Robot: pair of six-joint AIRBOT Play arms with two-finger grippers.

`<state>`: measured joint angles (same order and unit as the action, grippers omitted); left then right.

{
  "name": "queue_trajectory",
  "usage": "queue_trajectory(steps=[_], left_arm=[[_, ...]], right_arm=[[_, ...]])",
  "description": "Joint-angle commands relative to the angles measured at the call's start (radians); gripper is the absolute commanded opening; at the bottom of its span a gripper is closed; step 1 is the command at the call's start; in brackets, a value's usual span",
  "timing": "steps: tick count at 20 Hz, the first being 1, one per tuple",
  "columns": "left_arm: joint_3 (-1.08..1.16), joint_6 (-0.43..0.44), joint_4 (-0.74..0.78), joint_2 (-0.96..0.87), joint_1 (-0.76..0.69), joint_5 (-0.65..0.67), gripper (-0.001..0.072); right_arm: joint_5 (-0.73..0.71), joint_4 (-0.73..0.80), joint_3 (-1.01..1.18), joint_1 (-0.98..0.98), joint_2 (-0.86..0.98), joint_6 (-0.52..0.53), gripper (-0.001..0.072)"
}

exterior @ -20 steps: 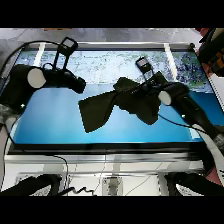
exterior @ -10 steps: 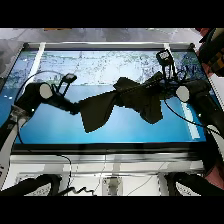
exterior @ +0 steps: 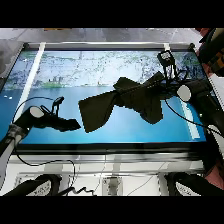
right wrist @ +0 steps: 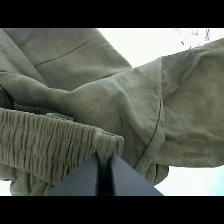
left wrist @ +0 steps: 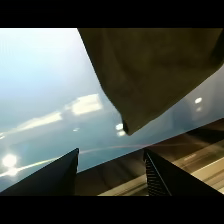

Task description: Fold the clothes and pants, and hang the long-sleeved shirts on hangers.

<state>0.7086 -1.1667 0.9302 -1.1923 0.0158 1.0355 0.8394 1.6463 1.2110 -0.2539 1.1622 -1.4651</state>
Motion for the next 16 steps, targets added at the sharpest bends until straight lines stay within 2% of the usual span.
queue_trajectory(steps=[1,3,9,13,16], left_arm=[[-0.121,0.083,-0.238,-0.01,0.0,-0.105,0.0446],[-0.132,0.125,-0.288,-0.046,-0.029,-0.111,0.0446],[-0.132,0.125,-0.289,-0.139,-0.064,-0.187,0.0443],[-0.131,0.128,-0.291,-0.14,-0.072,-0.225,0.0407],[-0.13,0.129,-0.296,-0.14,-0.083,-0.256,0.0177]], right_arm=[[0.003,-0.001,0.001,0.001,0.0,0.0,0.003],[0.003,-0.001,0.001,0.001,0.0,0.0,0.003],[0.006,-0.002,0.001,0.001,0.0,0.0,0.003],[0.008,-0.005,0.001,0.0,-0.001,0.0,0.003],[0.008,-0.005,0.001,0.001,0.0,0.0,0.003]])
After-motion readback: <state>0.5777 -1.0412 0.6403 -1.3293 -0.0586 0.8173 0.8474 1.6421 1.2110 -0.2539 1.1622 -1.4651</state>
